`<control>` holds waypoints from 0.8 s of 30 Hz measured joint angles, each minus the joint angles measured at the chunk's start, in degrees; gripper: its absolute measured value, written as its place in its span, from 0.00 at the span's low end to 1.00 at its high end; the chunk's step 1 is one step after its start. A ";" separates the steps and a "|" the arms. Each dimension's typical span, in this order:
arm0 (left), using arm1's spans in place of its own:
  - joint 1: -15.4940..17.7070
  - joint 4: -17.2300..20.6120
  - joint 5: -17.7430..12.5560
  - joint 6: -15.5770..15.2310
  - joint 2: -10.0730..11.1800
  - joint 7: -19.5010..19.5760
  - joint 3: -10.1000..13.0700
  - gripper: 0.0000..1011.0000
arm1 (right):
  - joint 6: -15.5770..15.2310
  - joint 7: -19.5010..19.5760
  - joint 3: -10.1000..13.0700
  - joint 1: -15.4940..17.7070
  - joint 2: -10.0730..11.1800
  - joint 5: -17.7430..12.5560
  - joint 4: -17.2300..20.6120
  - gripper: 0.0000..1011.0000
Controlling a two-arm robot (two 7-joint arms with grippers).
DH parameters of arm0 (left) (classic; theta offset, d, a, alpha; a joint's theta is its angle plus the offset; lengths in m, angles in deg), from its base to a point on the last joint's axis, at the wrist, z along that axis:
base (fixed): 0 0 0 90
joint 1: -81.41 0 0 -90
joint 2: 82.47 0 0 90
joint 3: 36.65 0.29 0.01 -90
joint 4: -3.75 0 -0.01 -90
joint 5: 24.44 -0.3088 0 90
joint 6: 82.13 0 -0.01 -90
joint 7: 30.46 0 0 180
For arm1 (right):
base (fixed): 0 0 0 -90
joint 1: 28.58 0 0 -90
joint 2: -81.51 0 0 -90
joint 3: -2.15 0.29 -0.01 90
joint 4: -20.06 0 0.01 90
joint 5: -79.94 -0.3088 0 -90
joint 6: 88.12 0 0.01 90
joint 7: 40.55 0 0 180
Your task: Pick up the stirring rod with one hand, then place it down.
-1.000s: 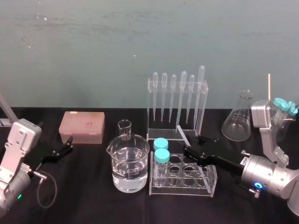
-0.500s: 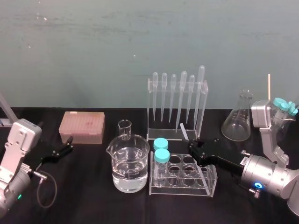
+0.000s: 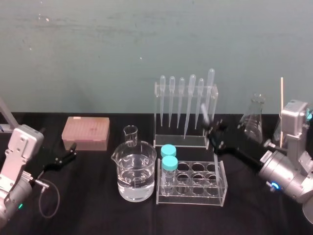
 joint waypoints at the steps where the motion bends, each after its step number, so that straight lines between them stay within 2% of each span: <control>1: 0.00 0.00 0.00 0.00 0.00 0.00 0.00 0.99 | 1.59 0.69 0.42 0.30 -0.20 0.77 0.30 0.07; 2: 0.00 0.00 0.00 0.00 0.00 0.00 0.00 0.99 | 4.66 1.86 1.30 0.81 -0.70 2.02 0.72 0.07; 5: 0.00 0.00 0.00 0.00 0.00 0.00 0.00 0.99 | 8.91 2.69 2.80 1.48 -1.74 2.68 1.01 0.07; 11: 0.00 0.00 0.00 0.00 0.00 0.00 0.00 0.99 | 13.90 2.67 4.78 2.38 -3.41 2.14 0.87 0.07; 15: 0.00 0.00 0.00 0.00 0.00 0.00 0.00 0.99 | 17.87 0.42 5.76 2.76 -4.68 0.48 -0.87 0.07; 17: 0.00 0.00 0.00 0.00 0.00 0.00 0.00 0.99 | 19.08 -1.76 6.01 2.79 -5.11 -1.37 -2.17 0.07; 18: 0.00 0.00 0.00 0.00 0.00 0.00 0.00 0.99 | 19.08 -1.76 6.01 2.79 -5.11 -1.37 -2.17 0.07; 20: 0.00 0.00 0.00 0.00 0.00 0.00 0.00 0.99 | 18.98 -3.67 6.17 2.87 -5.38 -3.39 -3.48 0.07; 24: 0.00 0.00 0.00 0.00 0.00 0.00 0.00 0.99 | 16.37 -5.35 6.45 3.07 -5.58 -5.63 -5.28 0.07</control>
